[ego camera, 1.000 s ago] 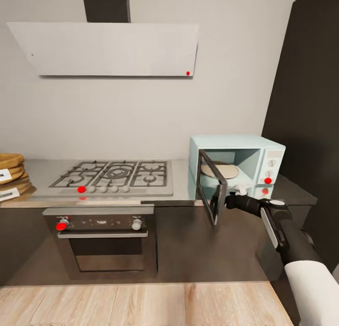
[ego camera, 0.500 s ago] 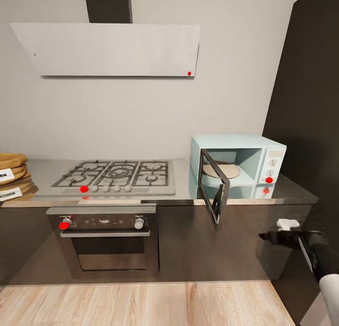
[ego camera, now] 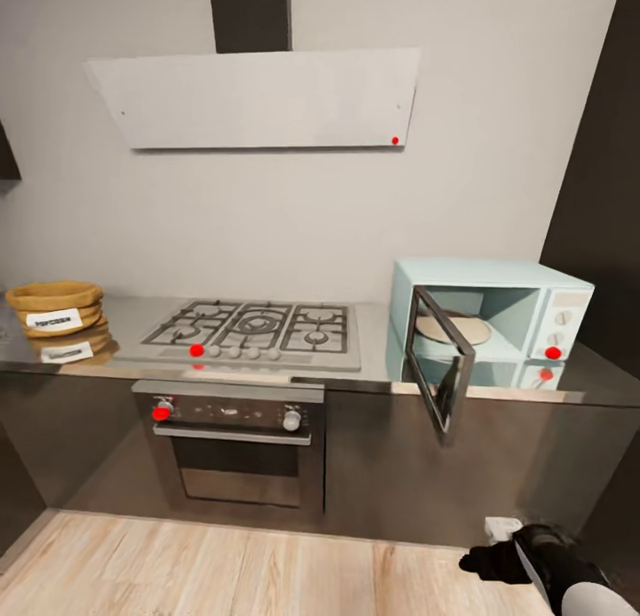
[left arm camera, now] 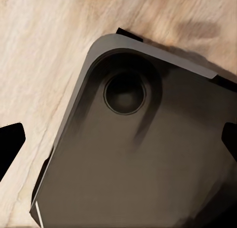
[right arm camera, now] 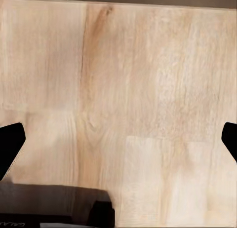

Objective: In the kitchen, take the popcorn bag from the countertop, put it into the microwave, and heat it until the popcorn is cooked so the cooked popcorn ends up inside the bag.

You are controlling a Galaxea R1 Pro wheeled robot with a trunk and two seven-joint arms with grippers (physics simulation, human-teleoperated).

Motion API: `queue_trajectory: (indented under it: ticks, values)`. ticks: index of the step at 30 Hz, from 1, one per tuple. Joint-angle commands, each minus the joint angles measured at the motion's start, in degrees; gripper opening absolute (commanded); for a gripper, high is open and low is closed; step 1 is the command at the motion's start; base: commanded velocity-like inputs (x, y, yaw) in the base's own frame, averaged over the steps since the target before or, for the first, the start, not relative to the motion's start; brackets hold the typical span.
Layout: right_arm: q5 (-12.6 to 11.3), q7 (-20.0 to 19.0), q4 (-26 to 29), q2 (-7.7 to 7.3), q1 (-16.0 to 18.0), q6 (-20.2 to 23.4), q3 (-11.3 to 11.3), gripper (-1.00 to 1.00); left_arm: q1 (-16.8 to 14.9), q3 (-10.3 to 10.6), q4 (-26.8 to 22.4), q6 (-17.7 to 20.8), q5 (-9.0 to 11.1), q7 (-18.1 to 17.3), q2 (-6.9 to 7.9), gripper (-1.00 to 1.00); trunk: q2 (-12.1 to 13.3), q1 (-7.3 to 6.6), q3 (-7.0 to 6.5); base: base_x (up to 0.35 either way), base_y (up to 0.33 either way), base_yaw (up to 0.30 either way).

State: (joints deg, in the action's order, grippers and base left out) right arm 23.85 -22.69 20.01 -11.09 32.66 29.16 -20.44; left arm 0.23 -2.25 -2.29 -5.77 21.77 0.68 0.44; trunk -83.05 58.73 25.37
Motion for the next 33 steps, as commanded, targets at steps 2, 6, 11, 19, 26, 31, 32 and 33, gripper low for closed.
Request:
queue_trajectory:
  ticks: [2, 6, 11, 19, 26, 31, 32, 33]
  values:
    - [0.41, 1.89, -2.41, 1.44, 0.04, -1.39, -0.44, 1.00, 0.03, -0.25, -0.11, -0.03, 0.06, 0.10, 0.05, 1.00, -0.03, 0.00, -0.01, 0.000, 0.000, 0.300]
    - [0.87, 5.16, -10.38, 3.81, 0.03, -3.95, -0.28, 1.00, 0.03, -0.29, -0.10, -0.03, 0.11, 0.10, 0.01, 1.00, -0.03, 0.00, -0.12, 0.000, 0.000, 0.300]
    - [0.78, 5.70, -11.84, 4.54, 0.03, -4.90, -0.22, 1.00, 0.03, -0.30, -0.09, -0.03, 1.60, 0.08, 0.18, 1.00, -0.03, 0.00, -0.14, 0.000, 0.000, 0.300]
    - [0.89, 7.74, -18.58, 5.35, 0.03, -14.29, -0.17, 1.00, 0.03, -0.21, -0.09, 0.07, 5.53, 0.02, 0.45, 1.00, -0.03, 0.00, -0.14, 0.000, 0.000, 0.300]
    - [4.77, 8.42, -19.64, 6.01, 0.03, -14.91, -0.13, 1.00, 0.03, -0.21, -0.09, 0.06, 5.57, 0.02, 0.38, 1.00, -0.03, 0.00, -0.14, 0.000, 0.000, 0.300]
    - [4.99, 8.50, -19.66, 6.05, 0.03, -14.95, -0.13, 1.00, 0.03, -0.21, -0.09, 0.05, 5.57, 0.02, 0.35, 1.00, -0.03, 0.00, -0.14, 0.000, 0.000, 0.300]
    - [4.99, 8.52, -19.66, 6.06, 0.03, -14.94, -0.13, 1.00, 0.03, -0.21, -0.09, 0.05, 5.57, 0.02, 0.35, 1.00, -0.03, 0.00, -0.14, 0.000, 0.000, 0.300]
    - [4.98, 8.53, -19.66, 6.07, 0.03, -14.95, -0.13, 1.00, 0.03, -0.21, -0.09, 0.02, 5.55, 0.02, 0.35, 1.00, -0.03, 0.00, -0.14, 0.000, 0.000, 0.300]
